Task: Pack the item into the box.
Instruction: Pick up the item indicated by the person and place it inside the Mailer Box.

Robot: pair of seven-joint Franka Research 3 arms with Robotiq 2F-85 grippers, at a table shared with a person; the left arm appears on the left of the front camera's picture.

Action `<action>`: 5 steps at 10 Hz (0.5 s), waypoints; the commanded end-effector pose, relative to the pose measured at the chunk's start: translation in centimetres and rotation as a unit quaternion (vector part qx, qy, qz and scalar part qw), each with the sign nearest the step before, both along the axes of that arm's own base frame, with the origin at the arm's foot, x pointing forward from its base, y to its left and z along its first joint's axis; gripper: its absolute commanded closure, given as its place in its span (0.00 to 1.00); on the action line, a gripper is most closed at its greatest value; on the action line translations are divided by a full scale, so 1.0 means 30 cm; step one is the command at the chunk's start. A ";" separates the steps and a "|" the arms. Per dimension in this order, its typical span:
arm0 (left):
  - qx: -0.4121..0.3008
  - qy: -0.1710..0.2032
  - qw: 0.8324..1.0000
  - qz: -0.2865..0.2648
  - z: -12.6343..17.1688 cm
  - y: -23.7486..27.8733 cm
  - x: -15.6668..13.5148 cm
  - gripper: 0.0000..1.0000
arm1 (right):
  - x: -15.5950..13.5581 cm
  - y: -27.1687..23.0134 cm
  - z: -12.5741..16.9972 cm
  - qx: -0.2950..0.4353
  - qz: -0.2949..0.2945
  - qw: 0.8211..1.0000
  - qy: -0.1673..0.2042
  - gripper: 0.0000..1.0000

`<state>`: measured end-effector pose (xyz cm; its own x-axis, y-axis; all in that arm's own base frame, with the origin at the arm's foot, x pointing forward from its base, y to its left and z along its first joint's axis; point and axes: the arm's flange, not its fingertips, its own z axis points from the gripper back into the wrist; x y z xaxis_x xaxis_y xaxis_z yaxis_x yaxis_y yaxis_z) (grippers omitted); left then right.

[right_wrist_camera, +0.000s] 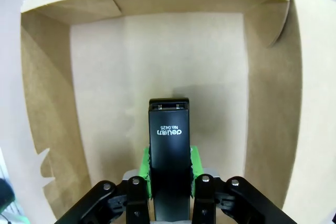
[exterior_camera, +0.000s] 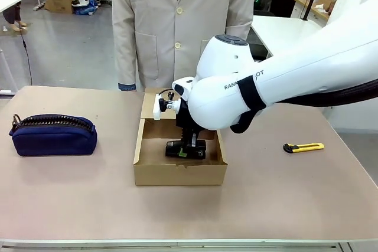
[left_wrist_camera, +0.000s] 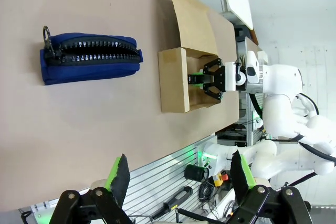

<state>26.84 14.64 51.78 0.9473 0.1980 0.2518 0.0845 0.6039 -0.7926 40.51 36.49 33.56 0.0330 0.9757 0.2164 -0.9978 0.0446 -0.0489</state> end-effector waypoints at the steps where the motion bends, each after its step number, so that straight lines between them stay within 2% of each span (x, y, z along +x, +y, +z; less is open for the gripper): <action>1: -0.007 -0.010 1.000 -0.004 0.002 -0.004 0.002 0.00 | 0.009 0.016 0.003 -0.004 -0.016 1.000 -0.015 0.68; 2: -0.007 -0.010 1.000 -0.004 0.002 -0.004 0.002 0.00 | 0.008 0.014 0.008 -0.004 -0.017 1.000 -0.018 0.65; 3: -0.007 -0.010 1.000 -0.004 0.002 -0.004 0.002 0.00 | 0.010 0.008 0.011 -0.001 -0.019 1.000 -0.022 0.12; 4: -0.007 -0.010 1.000 -0.004 0.002 -0.004 0.002 0.00 | 0.007 0.005 0.014 -0.001 -0.018 1.000 -0.024 0.09; 5: -0.007 -0.010 1.000 -0.004 0.002 -0.004 0.002 0.00 | 0.008 0.006 0.014 0.001 -0.018 1.000 -0.023 0.00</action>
<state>26.84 14.64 51.78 0.9473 0.1979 0.2518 0.0845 0.6039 -0.7926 40.84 36.45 33.74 0.0438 0.9734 0.2249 -0.9958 0.0606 -0.0684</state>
